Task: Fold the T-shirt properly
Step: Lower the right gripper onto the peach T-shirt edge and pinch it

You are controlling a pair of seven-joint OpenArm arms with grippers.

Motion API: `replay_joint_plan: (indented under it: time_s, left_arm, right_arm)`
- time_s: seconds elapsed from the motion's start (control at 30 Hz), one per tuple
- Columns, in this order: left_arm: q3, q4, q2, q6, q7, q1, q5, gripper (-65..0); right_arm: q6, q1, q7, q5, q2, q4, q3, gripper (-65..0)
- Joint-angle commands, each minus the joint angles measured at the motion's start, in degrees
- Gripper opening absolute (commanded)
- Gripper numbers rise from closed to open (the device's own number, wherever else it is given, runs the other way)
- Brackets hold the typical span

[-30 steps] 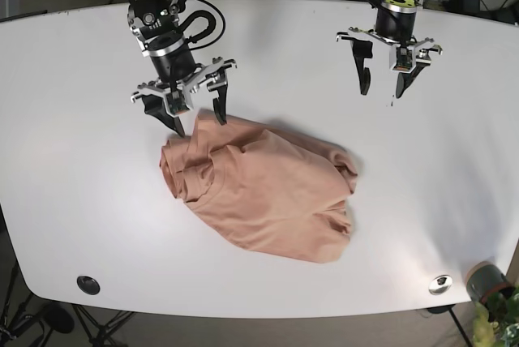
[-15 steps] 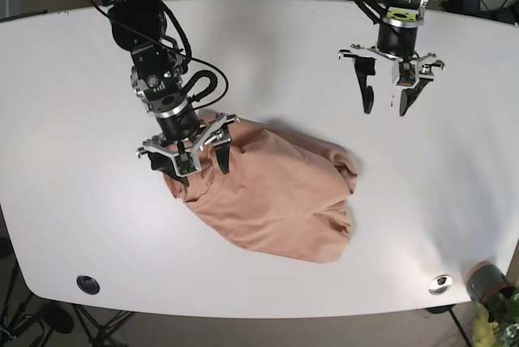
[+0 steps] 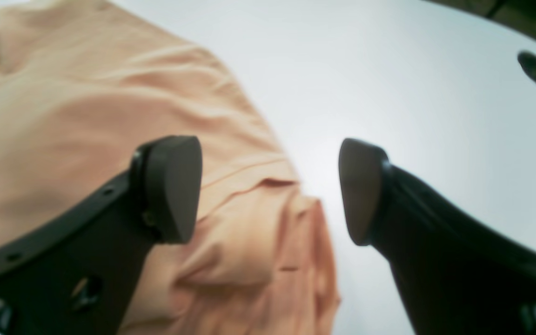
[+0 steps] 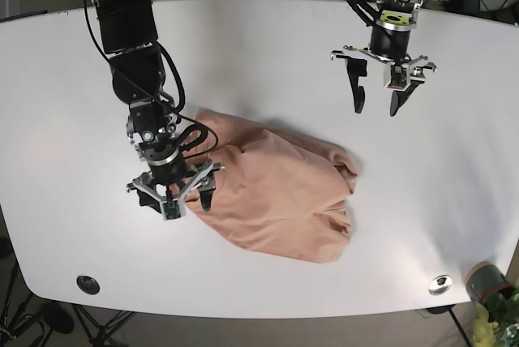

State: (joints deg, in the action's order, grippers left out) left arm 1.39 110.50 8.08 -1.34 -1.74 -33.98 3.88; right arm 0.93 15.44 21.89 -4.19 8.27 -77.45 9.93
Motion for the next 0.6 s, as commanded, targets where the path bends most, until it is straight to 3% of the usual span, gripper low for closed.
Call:
replay_joint_plan:
  time_s: [0.0,0.13,0.3,0.57]
  left_arm:
    - [-0.3,0.6,0.3,0.0,1.8,0.1,-0.2,-29.6]
    - [-0.6,0.6,0.2,0.0,1.8,0.1,-0.2,-29.6]
    - [-0.6,0.5,0.2,0.0,1.8,-0.1,-0.2,-29.6]
    - [-0.6,-1.9,0.4,0.0,1.8,0.0,-0.2,-29.6]
  right_arm:
    - [2.9,3.7,-1.6,0.4,-1.1,2.9,-3.2,-21.2]
    - [6.68,7.4,-1.6,0.4,-3.2,8.8,-8.8,-21.2]
    - [9.93,11.5,-1.6,0.4,-3.9,15.5,-11.1,-21.2]
    - [11.25,18.4,-1.8,0.4,-4.4,29.2,-11.3,-21.2]
